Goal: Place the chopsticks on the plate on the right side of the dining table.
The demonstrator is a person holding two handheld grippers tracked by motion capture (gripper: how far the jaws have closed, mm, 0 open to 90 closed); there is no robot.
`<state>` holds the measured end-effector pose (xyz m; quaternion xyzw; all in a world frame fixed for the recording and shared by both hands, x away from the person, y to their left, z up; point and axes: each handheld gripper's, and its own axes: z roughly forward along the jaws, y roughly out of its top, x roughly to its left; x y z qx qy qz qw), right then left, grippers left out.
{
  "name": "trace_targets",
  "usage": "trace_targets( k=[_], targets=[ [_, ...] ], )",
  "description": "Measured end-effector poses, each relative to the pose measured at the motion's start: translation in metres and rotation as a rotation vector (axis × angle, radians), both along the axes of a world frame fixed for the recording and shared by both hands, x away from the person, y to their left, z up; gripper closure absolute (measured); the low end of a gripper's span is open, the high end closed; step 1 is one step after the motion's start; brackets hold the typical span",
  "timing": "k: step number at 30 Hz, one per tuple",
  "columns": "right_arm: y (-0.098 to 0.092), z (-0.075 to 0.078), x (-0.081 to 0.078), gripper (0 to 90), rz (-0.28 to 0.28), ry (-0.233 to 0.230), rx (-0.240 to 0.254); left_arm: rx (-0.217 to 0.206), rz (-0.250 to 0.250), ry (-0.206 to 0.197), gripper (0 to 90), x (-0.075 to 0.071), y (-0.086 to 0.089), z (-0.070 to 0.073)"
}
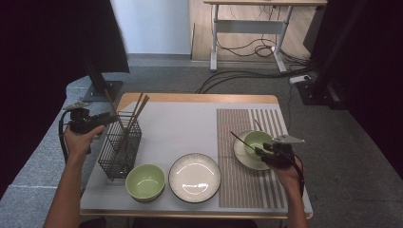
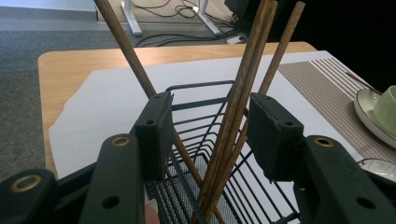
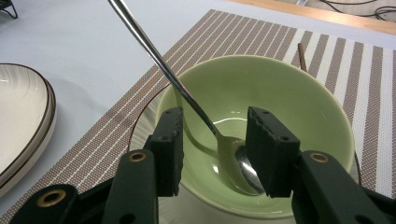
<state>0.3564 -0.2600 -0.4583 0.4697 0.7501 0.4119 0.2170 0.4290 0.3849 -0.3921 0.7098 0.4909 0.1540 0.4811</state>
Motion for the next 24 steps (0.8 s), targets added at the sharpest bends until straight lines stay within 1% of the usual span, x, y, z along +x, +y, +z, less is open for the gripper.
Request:
trace_targets(
  k=[7,8,16,24],
  targets=[
    [0.0,0.0,-0.002,57.0,-0.004,-0.005,-0.004,-0.01,0.02,0.0,51.2,0.006,0.003,-0.001],
    [0.0,0.0,-0.002,57.0,-0.004,-0.005,-0.005,-0.007,0.02,0.003,51.3,0.007,0.003,-0.001],
    [0.004,-0.003,-0.002,56.5,0.006,0.009,-0.016,-0.014,0.036,0.006,51.6,0.015,0.004,-0.004],
    [0.003,-0.002,-0.003,56.3,0.0,0.009,-0.017,-0.001,0.049,0.019,51.9,0.024,0.005,-0.009]
  ],
)
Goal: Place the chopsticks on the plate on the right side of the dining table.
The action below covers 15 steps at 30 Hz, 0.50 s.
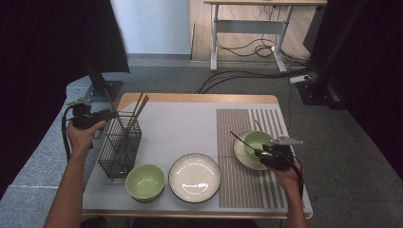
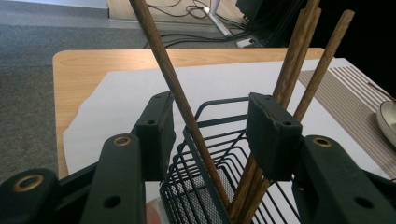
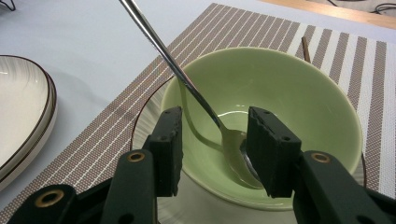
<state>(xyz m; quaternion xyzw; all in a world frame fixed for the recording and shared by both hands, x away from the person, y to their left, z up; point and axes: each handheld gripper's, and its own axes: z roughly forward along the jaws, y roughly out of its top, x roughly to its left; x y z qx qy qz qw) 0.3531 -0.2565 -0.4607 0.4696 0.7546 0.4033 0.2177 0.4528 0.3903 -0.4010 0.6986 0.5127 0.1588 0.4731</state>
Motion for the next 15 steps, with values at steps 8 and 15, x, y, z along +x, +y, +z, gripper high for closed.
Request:
trace_targets(
  k=[8,15],
  targets=[
    [-0.0021,-0.0009,-0.0003,55.9,-0.01,0.005,-0.004,0.002,0.007,-0.003,52.0,0.0048,0.003,-0.0019],
    [-0.0026,-0.0007,-0.0006,55.9,-0.014,0.004,-0.007,0.002,0.013,-0.003,52.5,0.009,0.0038,-0.0022]
  ],
)
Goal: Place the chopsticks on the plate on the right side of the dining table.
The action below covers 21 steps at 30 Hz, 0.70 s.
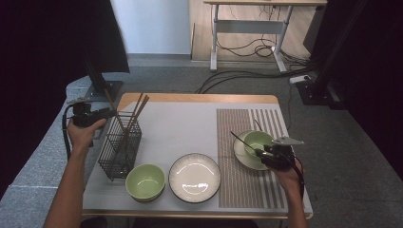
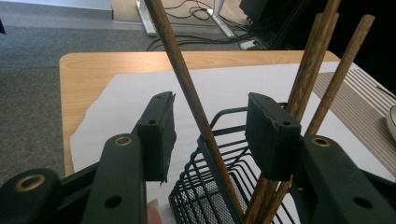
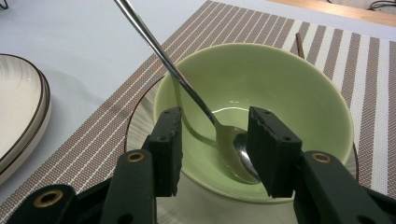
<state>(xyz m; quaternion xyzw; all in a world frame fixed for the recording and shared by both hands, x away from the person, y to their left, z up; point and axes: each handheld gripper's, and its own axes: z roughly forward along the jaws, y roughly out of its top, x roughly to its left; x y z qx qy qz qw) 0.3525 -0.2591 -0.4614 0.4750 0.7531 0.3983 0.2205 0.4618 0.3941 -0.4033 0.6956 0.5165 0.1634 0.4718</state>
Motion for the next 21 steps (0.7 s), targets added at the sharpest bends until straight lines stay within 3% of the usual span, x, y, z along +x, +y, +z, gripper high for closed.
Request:
trace_targets(
  k=[21],
  targets=[
    [-0.002,0.001,-0.001,55.9,-0.006,-0.006,-0.002,0.021,0.032,-0.011,57.2,0.013,-0.003,0.001]
  ],
)
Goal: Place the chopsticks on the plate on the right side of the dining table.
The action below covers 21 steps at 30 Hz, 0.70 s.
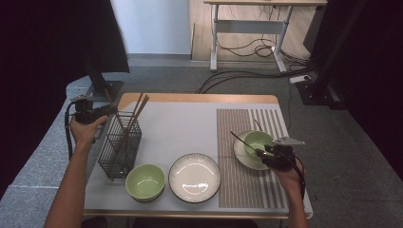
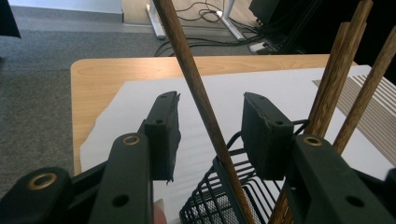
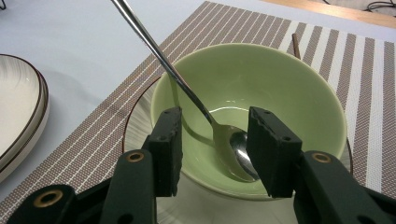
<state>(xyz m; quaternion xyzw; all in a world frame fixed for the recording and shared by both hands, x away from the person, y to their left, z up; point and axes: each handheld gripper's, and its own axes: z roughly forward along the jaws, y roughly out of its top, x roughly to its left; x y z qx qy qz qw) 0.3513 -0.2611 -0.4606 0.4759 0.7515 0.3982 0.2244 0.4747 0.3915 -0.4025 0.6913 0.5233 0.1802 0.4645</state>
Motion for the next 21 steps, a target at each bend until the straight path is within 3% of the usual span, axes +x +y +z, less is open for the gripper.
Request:
trace_targets(
  k=[10,17,21],
  targets=[
    [-0.0027,0.0,-0.0004,55.5,-0.004,0.001,0.003,-0.017,0.006,0.01,62.6,0.0068,-0.001,-0.0018],
    [-0.0032,-0.0001,-0.0009,55.5,-0.005,0.001,0.001,-0.005,0.0,0.021,73.2,0.0081,-0.0039,-0.0032],
    [-0.0026,-0.0008,-0.0008,55.4,-0.005,0.003,-0.001,-0.025,-0.004,0.025,77.1,0.0084,-0.0036,-0.0031]
  ],
)
